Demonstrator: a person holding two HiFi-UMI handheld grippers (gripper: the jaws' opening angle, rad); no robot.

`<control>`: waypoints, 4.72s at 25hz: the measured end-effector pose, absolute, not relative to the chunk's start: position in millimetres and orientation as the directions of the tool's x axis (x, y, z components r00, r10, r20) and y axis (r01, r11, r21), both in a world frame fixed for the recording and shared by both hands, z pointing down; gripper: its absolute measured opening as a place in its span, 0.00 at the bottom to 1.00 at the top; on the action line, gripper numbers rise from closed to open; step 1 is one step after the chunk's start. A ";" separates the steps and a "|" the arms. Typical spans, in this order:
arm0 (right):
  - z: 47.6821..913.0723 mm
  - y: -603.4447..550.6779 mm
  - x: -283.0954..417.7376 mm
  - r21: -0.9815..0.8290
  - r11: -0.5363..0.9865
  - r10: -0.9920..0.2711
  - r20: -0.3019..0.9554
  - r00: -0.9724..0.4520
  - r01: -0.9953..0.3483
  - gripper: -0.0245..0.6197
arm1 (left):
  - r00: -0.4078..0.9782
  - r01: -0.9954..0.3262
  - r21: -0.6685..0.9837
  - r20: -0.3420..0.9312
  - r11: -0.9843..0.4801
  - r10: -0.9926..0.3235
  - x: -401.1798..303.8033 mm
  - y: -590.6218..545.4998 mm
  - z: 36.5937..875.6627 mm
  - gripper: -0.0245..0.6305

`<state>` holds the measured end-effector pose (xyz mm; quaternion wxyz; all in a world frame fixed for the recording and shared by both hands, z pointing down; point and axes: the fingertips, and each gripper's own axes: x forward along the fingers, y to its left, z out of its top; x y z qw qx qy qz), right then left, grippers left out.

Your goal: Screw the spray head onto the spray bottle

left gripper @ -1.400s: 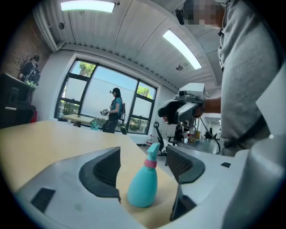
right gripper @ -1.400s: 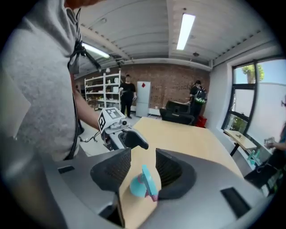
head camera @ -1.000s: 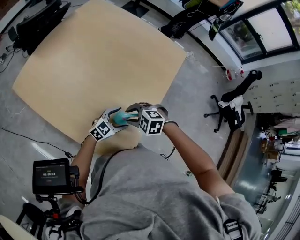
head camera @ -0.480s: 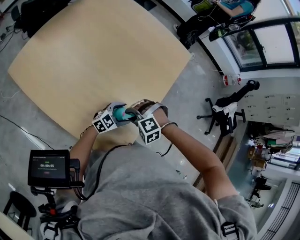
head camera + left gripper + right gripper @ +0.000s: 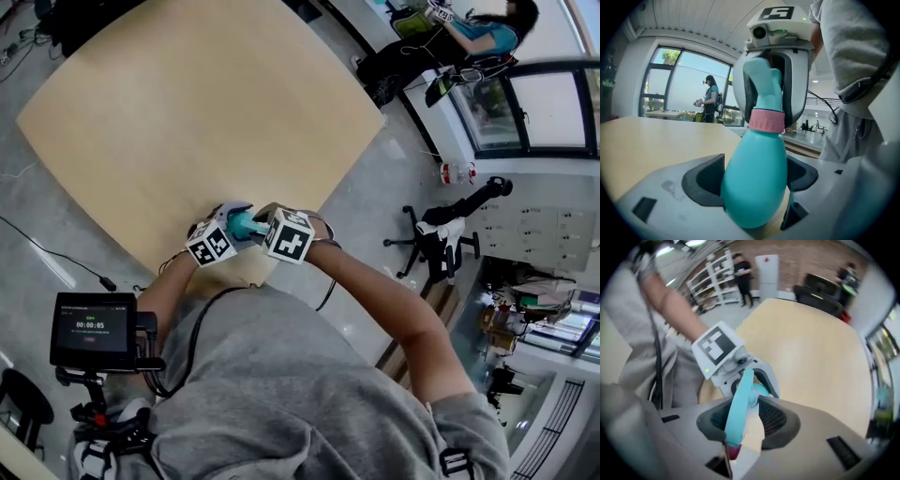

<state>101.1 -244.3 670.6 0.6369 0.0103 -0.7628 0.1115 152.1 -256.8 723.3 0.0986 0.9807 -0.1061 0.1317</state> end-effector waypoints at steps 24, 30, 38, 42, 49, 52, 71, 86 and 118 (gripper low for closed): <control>560.8 -248.4 95.6 0.262 0.878 -0.078 0.904 -0.420 0.401 0.38 | 0.925 -0.351 0.252 0.246 -0.902 -0.291 144.0 -274.2 719.3 0.60; 613.8 -223.4 96.9 0.312 0.353 -0.119 0.950 -0.289 0.882 0.38 | 0.944 -0.288 0.285 0.243 -0.914 -0.222 140.9 -273.8 721.9 0.60; 666.3 -229.1 96.8 0.199 0.290 -0.115 0.978 -0.173 0.936 0.24 | 0.938 -0.276 0.229 0.276 -0.933 -0.210 145.6 -268.1 727.7 0.60; 663.8 -235.7 89.8 0.168 0.619 -0.025 0.980 -0.195 0.767 0.24 | 0.934 -0.298 0.233 0.272 -0.926 -0.232 146.1 -268.1 731.5 0.60; 661.4 -253.2 90.7 -0.113 0.989 0.052 0.876 -0.479 -0.099 0.24 | 0.912 -0.382 0.236 0.253 -0.894 -0.322 144.2 -269.8 728.2 0.60; 658.7 -256.9 92.7 -0.164 0.876 -0.112 0.846 -0.521 -0.454 0.24 | 0.887 -0.445 0.236 0.252 -0.864 -0.388 143.1 -270.6 726.6 0.60; 618.7 -236.9 97.0 0.037 0.947 -0.200 0.848 -0.492 -0.321 0.35 | 0.878 -0.459 0.265 0.280 -0.848 -0.388 144.6 -275.2 730.0 0.60; 661.4 -231.2 99.1 0.110 0.161 -0.117 0.989 -0.092 0.981 0.34 | 0.947 -0.230 0.264 0.282 -0.937 -0.153 146.3 -262.9 731.5 0.60; 644.2 -246.7 95.4 -0.187 0.934 0.112 0.963 -0.245 -0.306 0.19 | 0.895 -0.414 0.252 0.286 -0.875 -0.342 155.4 -265.7 735.3 0.60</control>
